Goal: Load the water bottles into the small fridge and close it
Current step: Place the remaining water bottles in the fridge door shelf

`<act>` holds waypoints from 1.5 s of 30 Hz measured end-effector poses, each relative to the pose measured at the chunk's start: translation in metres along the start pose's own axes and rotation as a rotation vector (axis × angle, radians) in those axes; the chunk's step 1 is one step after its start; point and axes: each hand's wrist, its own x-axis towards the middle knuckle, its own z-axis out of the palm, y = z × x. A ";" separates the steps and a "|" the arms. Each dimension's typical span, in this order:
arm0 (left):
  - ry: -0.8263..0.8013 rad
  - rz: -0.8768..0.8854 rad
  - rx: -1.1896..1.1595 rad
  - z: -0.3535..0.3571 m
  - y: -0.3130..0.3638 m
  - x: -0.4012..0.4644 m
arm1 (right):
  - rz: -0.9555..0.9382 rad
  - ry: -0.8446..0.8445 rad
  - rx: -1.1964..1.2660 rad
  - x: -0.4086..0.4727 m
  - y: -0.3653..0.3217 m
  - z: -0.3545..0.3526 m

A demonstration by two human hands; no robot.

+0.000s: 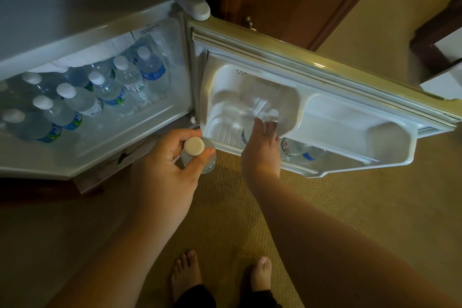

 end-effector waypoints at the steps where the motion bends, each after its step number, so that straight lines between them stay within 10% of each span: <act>1: -0.007 0.000 0.009 0.002 -0.001 0.003 | 0.012 -0.037 -0.002 -0.001 -0.001 -0.002; 9: -0.047 0.031 0.120 0.024 0.011 0.021 | -0.047 -0.093 0.170 -0.061 0.006 -0.036; 17: -0.066 0.101 0.207 0.056 0.031 0.046 | -0.561 0.595 0.175 -0.059 0.013 -0.155; 27: -0.066 0.136 0.365 0.102 0.020 0.068 | -0.253 0.162 -0.203 0.033 0.023 -0.193; 45: -0.209 -0.066 0.450 0.136 -0.007 0.079 | -0.332 0.168 -0.158 0.042 0.034 -0.190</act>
